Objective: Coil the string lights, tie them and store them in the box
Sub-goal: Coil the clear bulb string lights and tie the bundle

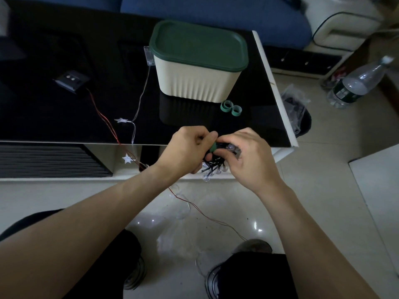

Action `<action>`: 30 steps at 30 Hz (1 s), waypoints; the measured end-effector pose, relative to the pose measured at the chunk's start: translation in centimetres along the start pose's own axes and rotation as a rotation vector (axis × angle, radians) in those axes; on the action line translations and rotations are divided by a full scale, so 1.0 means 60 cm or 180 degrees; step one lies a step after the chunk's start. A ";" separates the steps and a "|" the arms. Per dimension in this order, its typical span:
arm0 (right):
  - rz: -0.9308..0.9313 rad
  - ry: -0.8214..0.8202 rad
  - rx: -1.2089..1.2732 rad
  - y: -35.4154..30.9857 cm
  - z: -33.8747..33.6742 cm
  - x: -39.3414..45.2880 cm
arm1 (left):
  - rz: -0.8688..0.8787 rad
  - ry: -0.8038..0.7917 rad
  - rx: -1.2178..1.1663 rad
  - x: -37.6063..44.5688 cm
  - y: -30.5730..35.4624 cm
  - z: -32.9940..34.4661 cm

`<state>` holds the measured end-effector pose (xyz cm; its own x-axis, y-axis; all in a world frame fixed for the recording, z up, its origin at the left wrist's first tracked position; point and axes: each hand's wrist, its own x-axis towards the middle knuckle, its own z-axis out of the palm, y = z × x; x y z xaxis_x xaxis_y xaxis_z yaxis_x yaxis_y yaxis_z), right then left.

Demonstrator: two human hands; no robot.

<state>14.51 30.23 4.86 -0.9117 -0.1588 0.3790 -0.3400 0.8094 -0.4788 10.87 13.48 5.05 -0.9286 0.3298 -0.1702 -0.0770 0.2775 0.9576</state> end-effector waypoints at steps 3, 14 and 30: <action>0.0054 0.0013 0.0188 0.008 -0.004 0.001 | 0.0031 -0.0185 0.0341 0.002 0.005 -0.004; -0.0065 -0.0335 0.0364 0.000 -0.006 0.003 | -0.0272 -0.1078 0.0885 0.002 0.010 -0.019; 0.1153 -0.0662 0.1486 0.000 -0.008 0.004 | -0.0306 -0.0900 0.0474 -0.005 0.010 -0.016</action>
<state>14.40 30.47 5.36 -0.9978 -0.0655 -0.0117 -0.0232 0.5076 -0.8613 10.74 12.70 5.90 -0.7804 0.5273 -0.3360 -0.0862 0.4415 0.8931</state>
